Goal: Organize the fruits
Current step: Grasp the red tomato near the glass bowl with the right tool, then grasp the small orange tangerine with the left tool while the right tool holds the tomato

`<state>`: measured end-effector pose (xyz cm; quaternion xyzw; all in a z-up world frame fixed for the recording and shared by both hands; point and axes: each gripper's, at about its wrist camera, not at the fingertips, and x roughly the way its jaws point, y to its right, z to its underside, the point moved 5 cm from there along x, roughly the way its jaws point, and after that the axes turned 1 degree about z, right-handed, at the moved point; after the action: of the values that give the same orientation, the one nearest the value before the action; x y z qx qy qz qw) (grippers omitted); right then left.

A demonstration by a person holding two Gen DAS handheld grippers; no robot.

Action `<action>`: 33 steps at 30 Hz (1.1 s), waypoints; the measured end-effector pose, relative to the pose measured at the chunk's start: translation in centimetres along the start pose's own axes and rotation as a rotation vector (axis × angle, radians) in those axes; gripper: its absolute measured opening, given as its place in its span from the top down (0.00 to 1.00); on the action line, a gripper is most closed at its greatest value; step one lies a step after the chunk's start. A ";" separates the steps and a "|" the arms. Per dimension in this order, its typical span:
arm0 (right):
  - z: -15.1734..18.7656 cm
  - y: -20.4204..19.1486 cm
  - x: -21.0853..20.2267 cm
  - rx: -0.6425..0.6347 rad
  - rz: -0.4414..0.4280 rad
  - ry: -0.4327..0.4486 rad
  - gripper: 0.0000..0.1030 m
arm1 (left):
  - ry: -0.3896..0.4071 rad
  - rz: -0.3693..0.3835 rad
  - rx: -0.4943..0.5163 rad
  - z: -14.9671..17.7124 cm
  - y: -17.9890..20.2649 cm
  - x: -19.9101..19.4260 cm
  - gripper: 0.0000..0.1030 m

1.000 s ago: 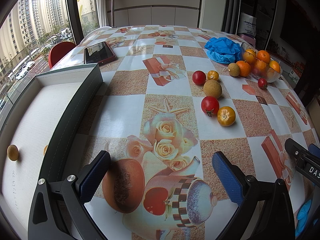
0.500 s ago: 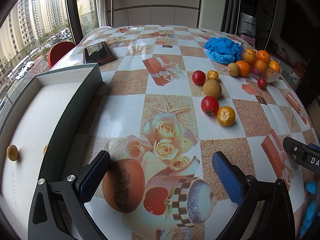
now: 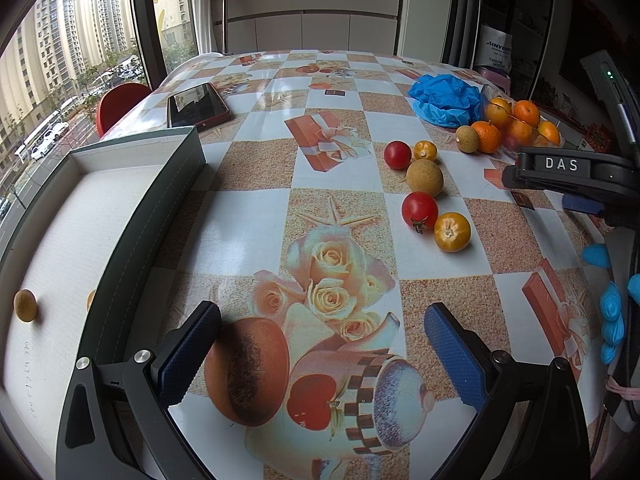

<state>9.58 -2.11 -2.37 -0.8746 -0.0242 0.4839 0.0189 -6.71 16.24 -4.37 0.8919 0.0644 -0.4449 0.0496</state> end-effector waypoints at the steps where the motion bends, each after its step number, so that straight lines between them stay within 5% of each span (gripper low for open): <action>1: -0.2 -0.2 0.2 -0.006 0.005 0.007 0.21 | 0.000 0.000 0.000 0.0 0.0 0.0 0.01; 5: -1.0 -1.1 0.9 -0.043 0.024 0.041 0.39 | 0.000 0.000 0.000 0.0 0.0 0.0 0.01; 7: -1.2 -1.3 0.8 -0.056 0.017 0.060 0.61 | 0.000 0.000 0.000 0.0 0.0 0.0 0.01; 8: -1.3 -1.3 0.7 -0.058 0.003 0.064 0.80 | 0.000 0.000 0.000 0.0 0.0 0.0 0.01; 14: 0.4 -0.1 -1.8 -0.062 -0.075 0.081 0.81 | 0.000 0.000 0.000 0.0 0.0 0.0 0.01; 24: 8.7 5.1 -5.7 -0.010 -0.101 0.102 0.81 | -0.001 0.000 0.000 0.0 0.0 0.0 0.01; 33: 9.3 6.2 -6.2 0.051 -0.177 0.158 0.81 | -0.049 0.074 -0.019 -1.2 2.0 -0.5 0.02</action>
<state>-1.42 -8.63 -2.45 -0.9037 -0.0875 0.4102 0.0855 -5.71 14.39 -3.20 0.8819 0.0343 -0.4640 0.0758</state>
